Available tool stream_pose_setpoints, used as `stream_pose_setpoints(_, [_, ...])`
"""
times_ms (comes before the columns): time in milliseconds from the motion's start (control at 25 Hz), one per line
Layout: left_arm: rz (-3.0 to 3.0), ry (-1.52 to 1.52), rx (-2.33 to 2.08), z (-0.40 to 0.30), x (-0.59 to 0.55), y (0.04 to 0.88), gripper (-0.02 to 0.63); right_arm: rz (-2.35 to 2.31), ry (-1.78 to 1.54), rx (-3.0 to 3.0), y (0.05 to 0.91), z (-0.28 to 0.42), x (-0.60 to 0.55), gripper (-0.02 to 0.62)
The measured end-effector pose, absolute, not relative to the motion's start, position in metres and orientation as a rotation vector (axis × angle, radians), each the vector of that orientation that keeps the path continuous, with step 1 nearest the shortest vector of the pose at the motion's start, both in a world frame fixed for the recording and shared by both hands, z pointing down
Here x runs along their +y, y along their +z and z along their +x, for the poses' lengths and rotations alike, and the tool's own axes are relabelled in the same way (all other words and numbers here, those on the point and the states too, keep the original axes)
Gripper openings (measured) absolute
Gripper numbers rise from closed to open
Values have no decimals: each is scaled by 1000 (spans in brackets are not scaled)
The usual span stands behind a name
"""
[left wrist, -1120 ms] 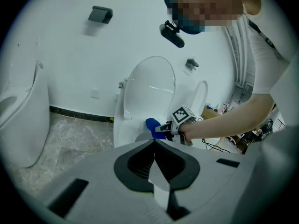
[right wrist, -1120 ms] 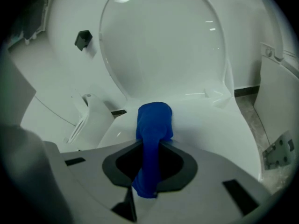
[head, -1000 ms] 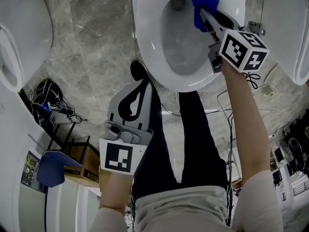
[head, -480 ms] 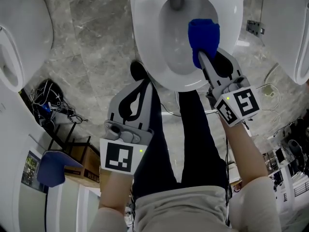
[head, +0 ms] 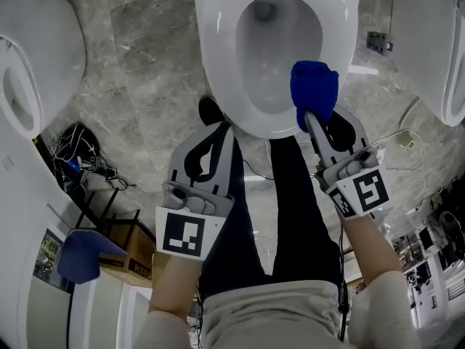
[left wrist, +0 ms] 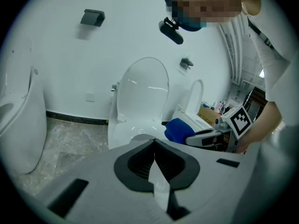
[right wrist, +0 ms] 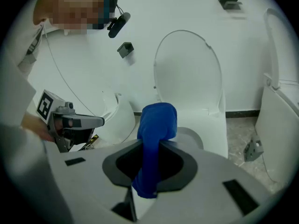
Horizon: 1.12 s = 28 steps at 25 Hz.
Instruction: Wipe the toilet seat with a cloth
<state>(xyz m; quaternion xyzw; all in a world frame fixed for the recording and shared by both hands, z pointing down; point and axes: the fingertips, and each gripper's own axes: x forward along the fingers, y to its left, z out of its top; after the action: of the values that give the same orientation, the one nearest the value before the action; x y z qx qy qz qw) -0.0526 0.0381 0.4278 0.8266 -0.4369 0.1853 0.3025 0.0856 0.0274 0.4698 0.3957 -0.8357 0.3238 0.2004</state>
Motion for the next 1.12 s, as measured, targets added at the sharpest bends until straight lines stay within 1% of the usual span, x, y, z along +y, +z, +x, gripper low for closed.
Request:
stream_pose_setpoints(240, [2223,486,-1186,-48,39,394,8,1183,842,-2407,413,91,25,64])
stream_pose_setpoints(400, [2268,484,-1221,-49,33,348,8,1227,852,-2437,365,91,27,64])
stream_pose_setpoints(640, [2341,420,-1313,-59,25,250,8,1347,782,-2466,270,103,30,64])
stream_pose_setpoints(880, [2407,359,-1437,-82,30,127,8,1426,660,-2552,146,100,31,64])
stream_pose_setpoints(1120, [2493,225,-1569,-96,36,20,8,1442,532,-2639,34,94,37,64])
